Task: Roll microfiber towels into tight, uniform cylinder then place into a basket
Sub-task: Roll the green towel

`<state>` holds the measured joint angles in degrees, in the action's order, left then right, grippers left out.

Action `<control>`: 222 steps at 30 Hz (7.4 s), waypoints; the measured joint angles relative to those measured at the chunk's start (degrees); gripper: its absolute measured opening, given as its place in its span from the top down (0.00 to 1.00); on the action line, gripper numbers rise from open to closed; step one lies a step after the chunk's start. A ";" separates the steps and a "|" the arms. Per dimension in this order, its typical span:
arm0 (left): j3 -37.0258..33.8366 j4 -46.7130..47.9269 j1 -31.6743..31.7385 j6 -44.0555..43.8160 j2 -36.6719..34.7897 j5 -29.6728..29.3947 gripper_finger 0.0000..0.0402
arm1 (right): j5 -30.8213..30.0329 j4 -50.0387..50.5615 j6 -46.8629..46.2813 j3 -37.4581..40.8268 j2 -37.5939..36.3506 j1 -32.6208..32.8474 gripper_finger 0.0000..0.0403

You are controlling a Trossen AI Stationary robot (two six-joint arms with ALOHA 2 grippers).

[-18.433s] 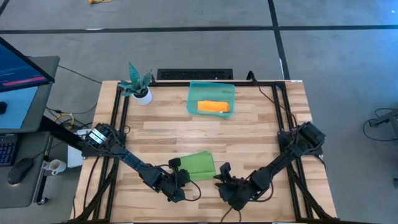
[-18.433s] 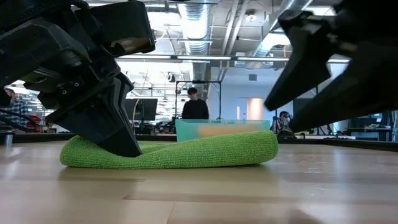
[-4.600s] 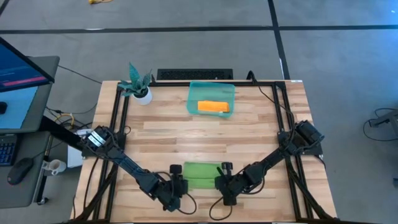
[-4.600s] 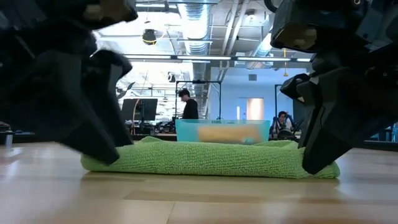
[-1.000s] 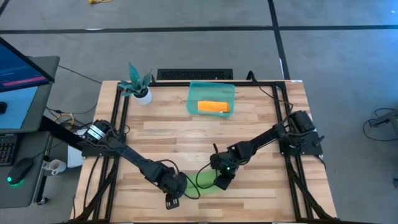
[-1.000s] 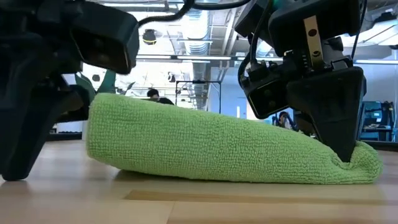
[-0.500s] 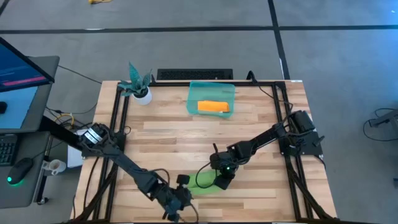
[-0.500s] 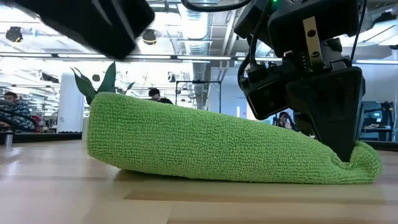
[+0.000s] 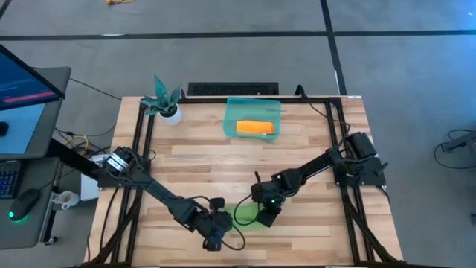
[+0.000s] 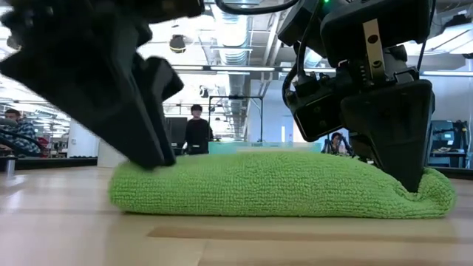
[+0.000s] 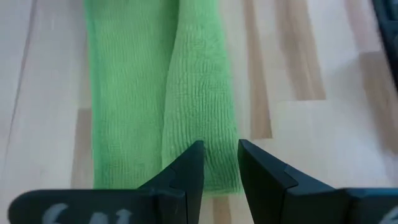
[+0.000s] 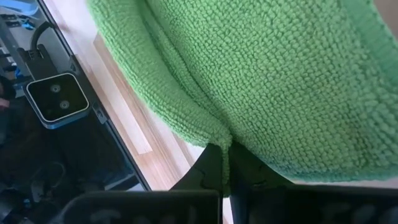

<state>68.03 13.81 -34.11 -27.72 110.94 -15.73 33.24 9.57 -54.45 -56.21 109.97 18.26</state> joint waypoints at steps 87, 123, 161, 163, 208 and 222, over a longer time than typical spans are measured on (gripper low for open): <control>0.28 5.16 1.97 -13.94 4.04 7.87 0.77 | -36.65 9.90 14.67 -0.10 -18.02 10.76 0.68; 3.13 9.19 1.14 -9.20 4.37 1.80 0.77 | -39.17 1.02 11.84 -0.56 -1.50 11.71 0.95; -5.43 -18.65 1.72 8.55 -2.01 -11.75 0.77 | -39.51 -2.02 6.28 -0.13 -0.87 11.26 0.96; -7.18 -22.91 2.42 8.35 -2.01 -9.53 0.77 | -39.52 -2.41 5.64 -0.15 -0.81 11.21 0.97; -11.52 -16.47 1.33 -5.25 2.12 -4.03 0.77 | -34.71 -3.63 3.22 -0.23 -1.81 9.08 0.72; -10.02 -12.48 1.46 -5.88 2.03 -4.07 0.77 | -48.00 10.09 16.48 0.17 -14.09 17.23 0.75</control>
<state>58.01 1.33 -32.64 -33.61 112.97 -19.79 -14.76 19.66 -37.96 -56.03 95.88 35.49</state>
